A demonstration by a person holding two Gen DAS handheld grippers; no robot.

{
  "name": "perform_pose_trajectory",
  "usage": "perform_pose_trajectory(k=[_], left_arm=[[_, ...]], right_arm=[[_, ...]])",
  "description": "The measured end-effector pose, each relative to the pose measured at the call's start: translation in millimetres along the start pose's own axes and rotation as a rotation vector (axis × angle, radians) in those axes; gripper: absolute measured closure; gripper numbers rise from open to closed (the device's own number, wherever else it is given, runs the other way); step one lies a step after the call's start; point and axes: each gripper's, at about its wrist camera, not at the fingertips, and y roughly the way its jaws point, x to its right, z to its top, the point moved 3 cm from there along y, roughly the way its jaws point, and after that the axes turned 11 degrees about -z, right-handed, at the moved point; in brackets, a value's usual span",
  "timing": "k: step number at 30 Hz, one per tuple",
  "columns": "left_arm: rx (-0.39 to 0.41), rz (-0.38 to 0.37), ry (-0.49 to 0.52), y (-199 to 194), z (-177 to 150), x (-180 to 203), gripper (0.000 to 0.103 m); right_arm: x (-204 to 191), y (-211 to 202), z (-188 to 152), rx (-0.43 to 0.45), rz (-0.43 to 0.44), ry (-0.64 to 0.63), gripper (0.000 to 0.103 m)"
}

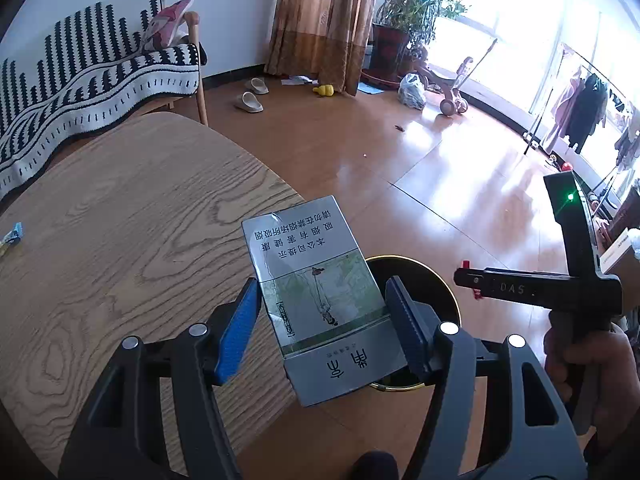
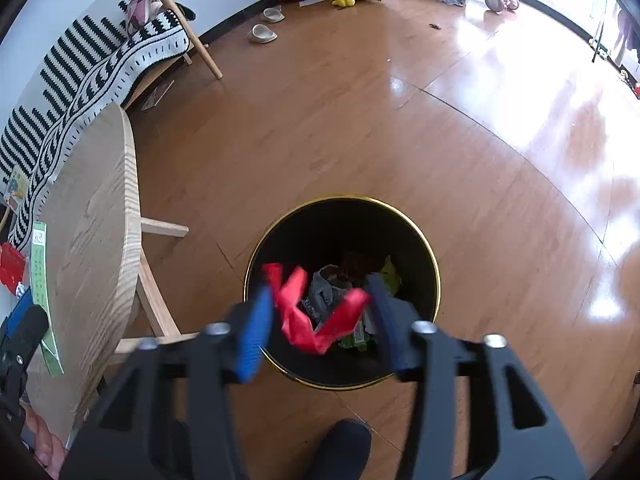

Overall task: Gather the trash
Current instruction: 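Open the right gripper to drop the ribbon while the left gripper opens to drop the box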

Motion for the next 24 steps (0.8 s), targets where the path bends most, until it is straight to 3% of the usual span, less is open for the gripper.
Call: perform_pose_trajectory(k=[13, 24], left_arm=[[-0.038, -0.034, 0.015, 23.4, -2.4, 21.6, 0.04], [-0.135, -0.188, 0.043, 74.1, -15.0, 62.8, 0.038]], right_arm=[[14.0, -13.9, 6.1, 0.033, 0.042, 0.043, 0.042], [45.0, -30.8, 10.5, 0.101, 0.019, 0.151, 0.036]])
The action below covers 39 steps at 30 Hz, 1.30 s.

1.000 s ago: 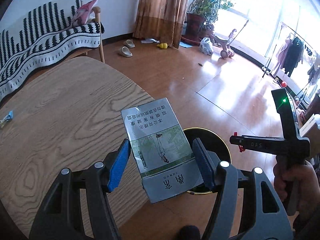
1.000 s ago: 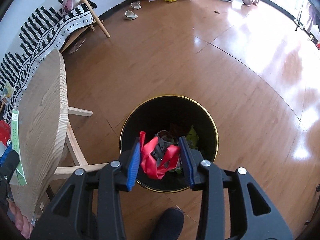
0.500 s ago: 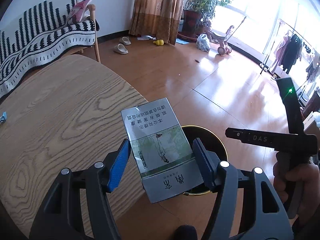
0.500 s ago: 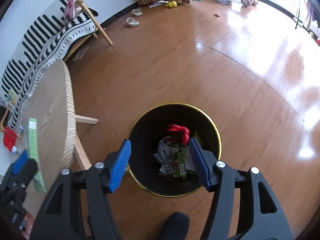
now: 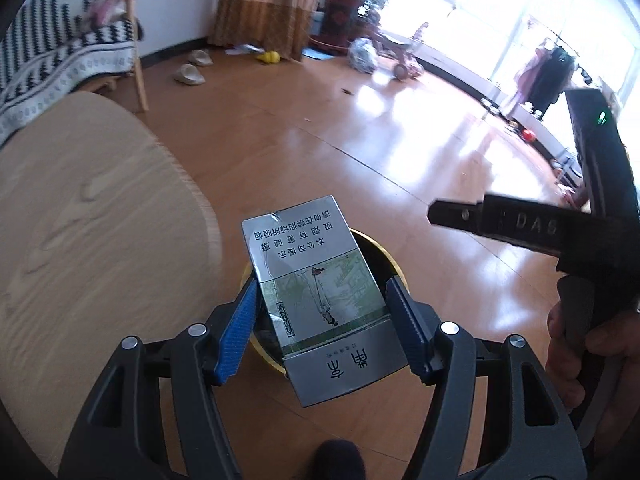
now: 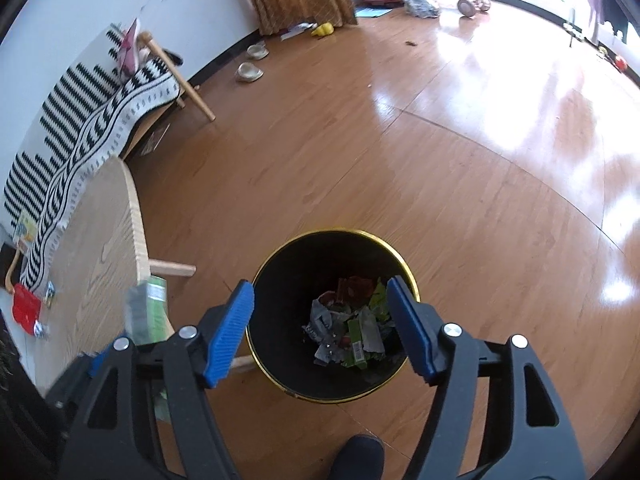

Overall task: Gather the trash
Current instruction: 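Open the right gripper to drop the ribbon while the left gripper opens to drop the box, then grasp the crumpled silver foil ball with the left gripper while the right gripper grasps the blue-green wrapper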

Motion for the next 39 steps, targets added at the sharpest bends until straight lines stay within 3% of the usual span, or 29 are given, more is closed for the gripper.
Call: perform_pose_trajectory(k=[1, 3, 10, 16, 22, 31, 35, 39], left_arm=[[-0.002, -0.011, -0.001, 4.4, 1.0, 1.5, 0.036], [0.015, -0.014, -0.009, 9.6, 4.0, 3.1, 0.011], [0.055, -0.005, -0.018, -0.5, 9.3, 2.5, 0.011], [0.098, 0.058, -0.046, -42.0, 10.4, -28.4, 0.01], [0.172, 0.214, -0.148, -118.7, 1.6, -111.7, 0.008], [0.278, 0.595, -0.459, -276.9, -59.2, -308.9, 0.007], [0.324, 0.752, -0.61, -338.9, -90.9, -401.9, 0.007], [0.32, 0.817, -0.718, -364.1, -110.6, -476.0, 0.007]], right_arm=[[3.7, -1.5, 0.2, 0.007, -0.001, 0.008, 0.035], [11.0, -5.3, 0.3, 0.022, -0.006, 0.023, 0.034], [11.8, -3.1, -2.8, 0.018, -0.02, 0.002, 0.032], [-32.7, -7.7, -3.4, 0.025, 0.006, -0.078, 0.028], [-123.0, -15.6, -12.6, 0.036, 0.056, -0.209, 0.023], [-306.6, -20.9, -60.8, 0.026, 0.158, -0.467, 0.021], [-363.8, -19.7, -84.6, 0.013, 0.193, -0.549, 0.021], [-406.4, -18.2, -104.4, 0.012, 0.207, -0.626, 0.021]])
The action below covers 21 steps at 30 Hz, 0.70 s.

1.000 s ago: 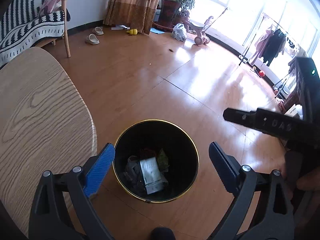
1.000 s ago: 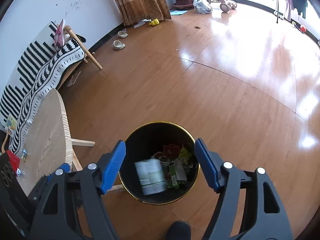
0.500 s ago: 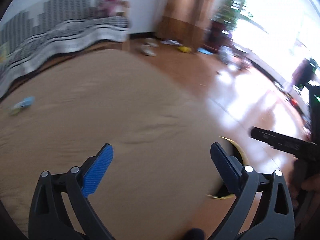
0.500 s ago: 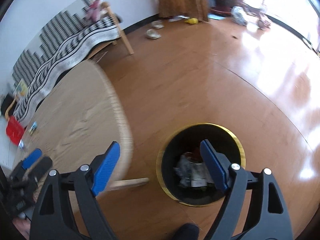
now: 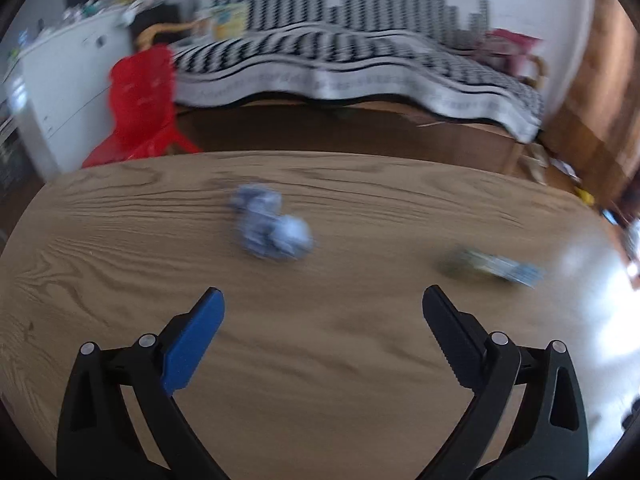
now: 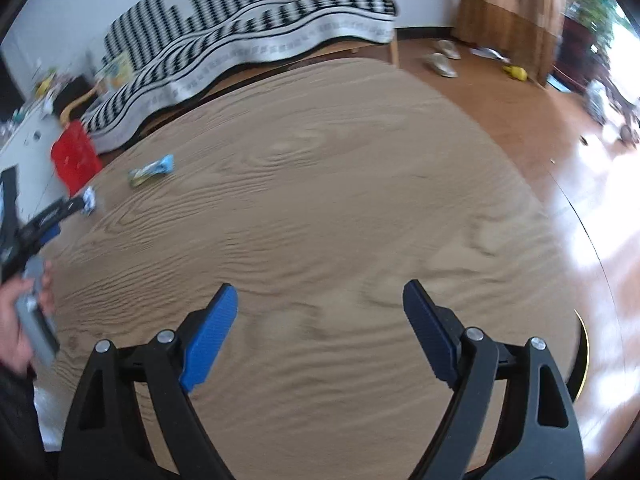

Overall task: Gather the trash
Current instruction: 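Grasp the crumpled silver foil ball with the left gripper while the right gripper grasps the blue-green wrapper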

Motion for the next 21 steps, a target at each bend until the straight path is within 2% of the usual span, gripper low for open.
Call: perform_pose_trajectory(k=[3, 7, 8, 9, 10, 11, 12, 15, 18, 21], left_arm=[[-0.008, -0.003, -0.043, 27.1, 18.8, -22.2, 0.007], [-0.026, 0.01, -0.047, 56.2, 34.9, -36.5, 0.007], [-0.023, 0.015, -0.048, 59.9, 35.4, -37.9, 0.01], [-0.017, -0.005, -0.048, 62.7, 38.7, -40.7, 0.057], [-0.003, 0.025, -0.022, 59.6, 38.2, -41.3, 0.066], [-0.01, 0.054, 0.014, 55.4, 35.3, -41.3, 0.068], [-0.023, 0.014, 0.033, 48.4, 31.4, -41.5, 0.069], [-0.018, 0.01, 0.078, 13.0, 12.7, -47.9, 0.069], [-0.045, -0.037, 0.099, -39.1, -16.6, -59.4, 0.069], [-0.066, -0.073, 0.109, -88.6, -48.7, -70.5, 0.069]], right_arm=[[-17.3, 6.4, 0.8, -0.005, -0.001, -0.038, 0.021], [-27.5, 11.6, 0.4, -0.002, -0.005, -0.064, 0.021], [-33.4, 13.2, 2.5, 0.0, -0.003, -0.071, 0.021], [-39.4, 14.6, 5.2, 0.003, -0.001, -0.079, 0.021], [-47.7, 15.8, 9.2, 0.008, 0.003, -0.09, 0.021], [-52.0, 16.5, 11.5, 0.011, 0.008, -0.095, 0.021], [-63.9, 17.4, 16.8, 0.015, 0.03, -0.098, 0.02], [-105.2, 25.9, 36.8, 0.031, 0.097, -0.133, 0.013], [-154.6, 39.6, 63.2, 0.06, 0.141, -0.243, 0.012], [-195.1, 68.6, 90.6, 0.08, 0.138, -0.371, 0.007]])
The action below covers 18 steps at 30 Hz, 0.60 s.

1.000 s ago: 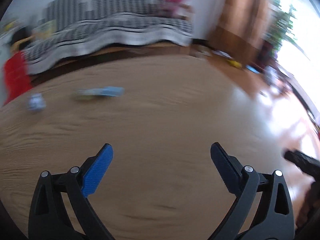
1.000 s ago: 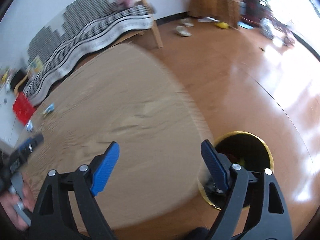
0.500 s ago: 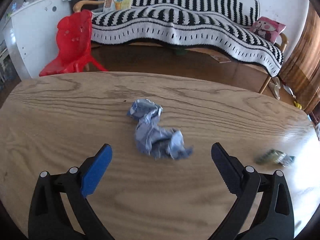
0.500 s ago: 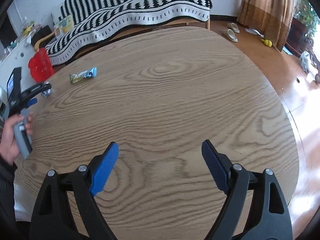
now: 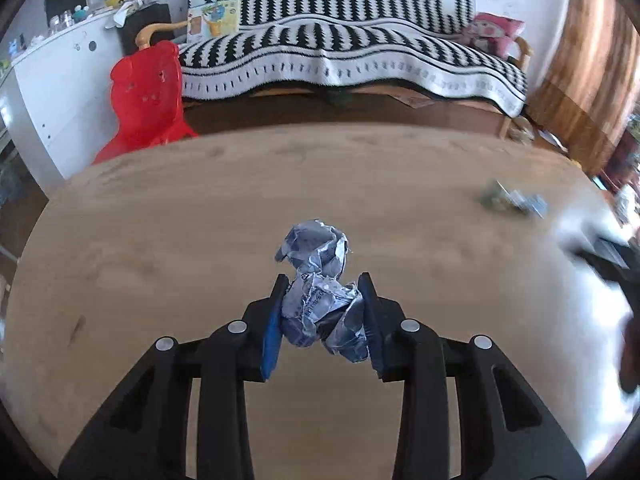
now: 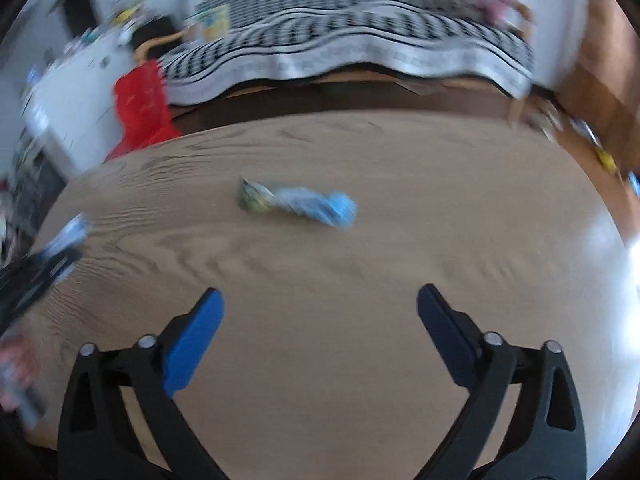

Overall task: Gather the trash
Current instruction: 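Grasp the crumpled silver foil ball with the left gripper while the right gripper grasps the blue-green wrapper, then carry the foil ball and blue-green wrapper over the bin with both grippers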

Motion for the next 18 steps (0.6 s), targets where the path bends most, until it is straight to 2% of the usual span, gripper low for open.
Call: perform_pose_trajectory(k=[3, 5, 6, 7, 8, 9, 11, 13, 16, 18], left_arm=[[0.008, -0.007, 0.011, -37.0, -39.6, -1.8, 0.068], [0.015, 0.027, 0.042, -43.9, -56.6, 1.6, 0.068], [0.004, 0.016, 0.046, -41.8, -57.9, 3.5, 0.068], [-0.009, -0.007, 0.038, -38.8, -57.5, 6.0, 0.069], [-0.011, -0.024, 0.033, -37.8, -55.7, 8.0, 0.069], [-0.008, -0.04, 0.028, -37.4, -52.2, 11.1, 0.069], [0.005, -0.078, -0.005, -38.9, -45.6, 15.4, 0.069], [0.033, -0.134, -0.035, -43.5, -34.0, 27.1, 0.069], [0.066, -0.202, -0.01, -56.4, -27.1, 57.4, 0.068], [0.062, -0.223, 0.037, -64.9, -28.8, 87.5, 0.068]], right_arm=[[-13.6, 38.8, 28.1, -0.019, -0.029, -0.096, 0.007], [-17.0, 59.0, 39.6, -0.04, -0.02, -0.129, 0.007], [-18.0, 66.3, 41.7, -0.055, -0.005, -0.133, 0.007], [-18.3, 67.1, 44.3, -0.024, -0.019, -0.148, 0.02], [-15.8, 62.3, 44.3, 0.0, -0.008, -0.138, 0.046], [-10.4, 56.0, 42.9, -0.033, 0.003, -0.082, 0.099], [-8.0, 32.2, 32.6, -0.035, 0.042, -0.031, 0.099], [-6.2, -12.9, 12.0, -0.023, 0.019, -0.009, 0.099], [7.6, -80.9, -24.5, -0.016, 0.011, 0.089, 0.099], [21.6, -123.7, -58.5, -0.03, -0.038, 0.134, 0.099]])
